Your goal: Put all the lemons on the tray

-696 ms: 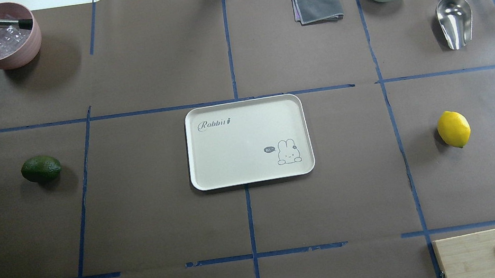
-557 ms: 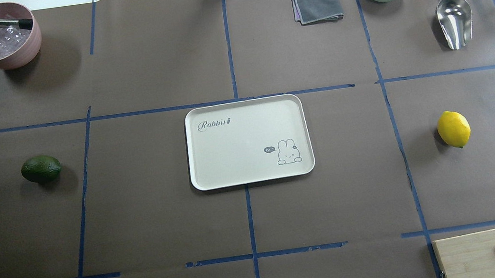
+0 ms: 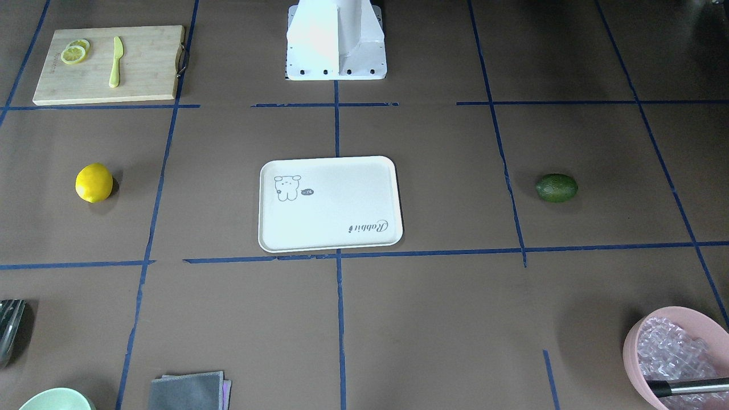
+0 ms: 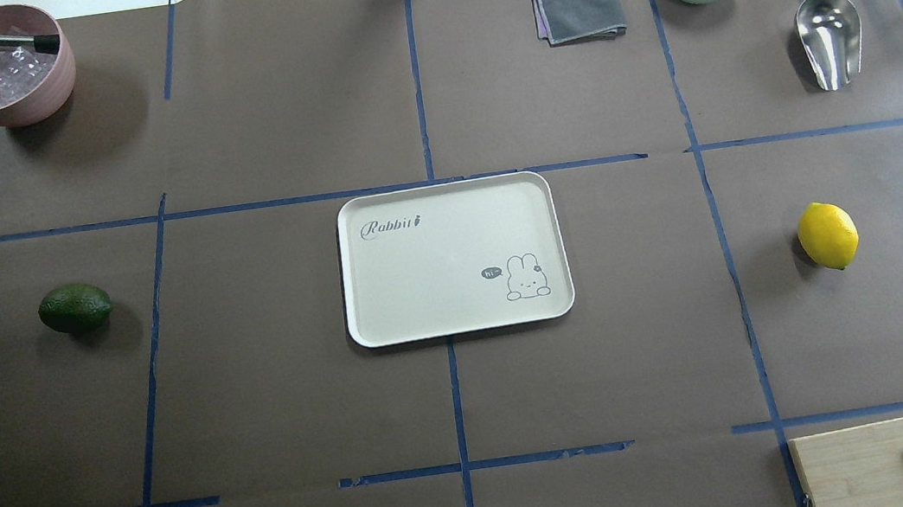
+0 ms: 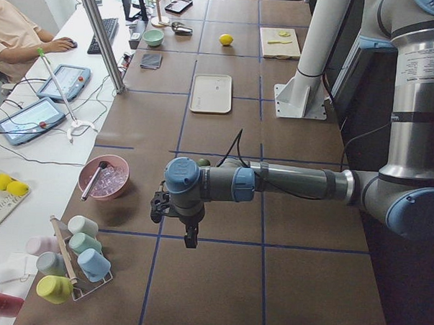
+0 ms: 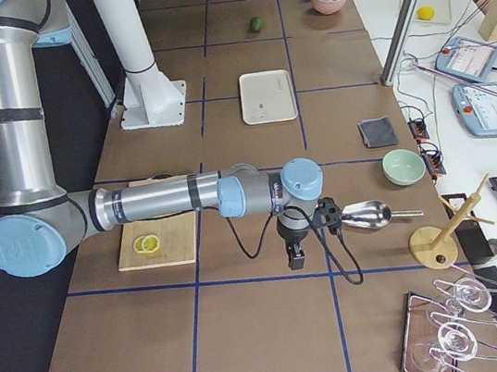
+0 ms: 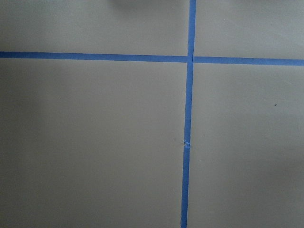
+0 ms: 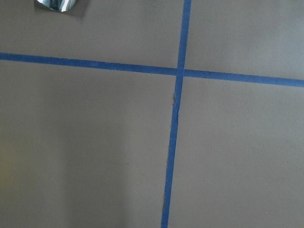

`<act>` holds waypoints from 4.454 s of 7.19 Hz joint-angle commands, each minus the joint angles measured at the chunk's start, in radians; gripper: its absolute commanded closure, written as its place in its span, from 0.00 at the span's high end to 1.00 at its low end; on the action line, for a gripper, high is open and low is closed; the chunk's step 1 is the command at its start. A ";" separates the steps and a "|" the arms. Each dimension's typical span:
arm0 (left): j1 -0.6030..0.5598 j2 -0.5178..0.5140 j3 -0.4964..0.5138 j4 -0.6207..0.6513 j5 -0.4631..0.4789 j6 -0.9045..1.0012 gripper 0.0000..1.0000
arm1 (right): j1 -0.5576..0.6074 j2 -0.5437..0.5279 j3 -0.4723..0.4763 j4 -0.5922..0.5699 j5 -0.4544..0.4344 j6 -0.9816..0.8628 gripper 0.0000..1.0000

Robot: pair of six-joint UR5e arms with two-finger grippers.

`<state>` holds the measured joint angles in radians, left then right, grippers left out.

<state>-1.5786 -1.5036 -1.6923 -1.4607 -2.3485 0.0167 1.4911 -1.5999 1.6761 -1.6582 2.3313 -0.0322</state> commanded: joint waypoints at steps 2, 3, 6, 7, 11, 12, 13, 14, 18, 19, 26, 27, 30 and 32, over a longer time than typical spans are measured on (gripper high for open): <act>-0.001 -0.001 -0.007 0.003 -0.002 -0.001 1.00 | 0.000 0.002 0.004 0.001 0.003 0.000 1.00; 0.000 0.000 -0.009 0.003 0.000 -0.001 1.00 | 0.000 0.003 0.004 0.002 0.003 0.000 1.00; 0.000 0.002 -0.009 0.002 -0.002 -0.001 1.00 | 0.000 0.003 0.004 0.002 0.003 0.000 1.00; 0.000 0.002 -0.010 0.000 -0.003 -0.007 1.00 | 0.000 0.003 0.005 0.002 0.002 0.000 1.00; 0.000 0.003 -0.010 -0.009 -0.003 -0.004 1.00 | -0.002 0.003 0.004 0.011 0.002 0.000 1.00; 0.000 0.014 -0.007 -0.009 -0.003 -0.006 1.00 | -0.003 0.002 -0.001 0.047 0.003 0.002 1.00; 0.002 0.017 -0.007 -0.012 -0.005 -0.011 1.00 | -0.005 0.000 0.001 0.055 0.008 0.005 1.00; 0.003 0.017 -0.009 -0.013 -0.005 -0.008 1.00 | -0.006 0.002 0.004 0.057 0.043 0.002 1.00; 0.003 0.020 -0.007 -0.013 -0.049 -0.001 1.00 | -0.124 0.002 0.112 0.060 0.045 0.207 0.99; 0.003 0.020 -0.010 -0.013 -0.049 -0.001 1.00 | -0.180 0.000 0.163 0.086 0.039 0.274 0.99; 0.003 0.020 -0.010 -0.013 -0.049 0.002 1.00 | -0.584 0.000 0.168 0.425 -0.189 0.759 0.99; 0.003 0.020 -0.010 -0.013 -0.049 0.002 1.00 | -0.600 -0.003 0.166 0.425 -0.208 0.755 0.99; 0.003 0.020 -0.012 -0.013 -0.049 0.002 1.00 | -0.607 -0.008 0.119 0.426 -0.208 0.747 0.99; 0.003 0.020 -0.012 -0.013 -0.051 0.002 1.00 | -0.627 -0.003 0.099 0.426 -0.208 0.747 0.99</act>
<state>-1.5754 -1.4834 -1.7041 -1.4742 -2.3981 0.0184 0.8736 -1.6058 1.7906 -1.2320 2.1230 0.7152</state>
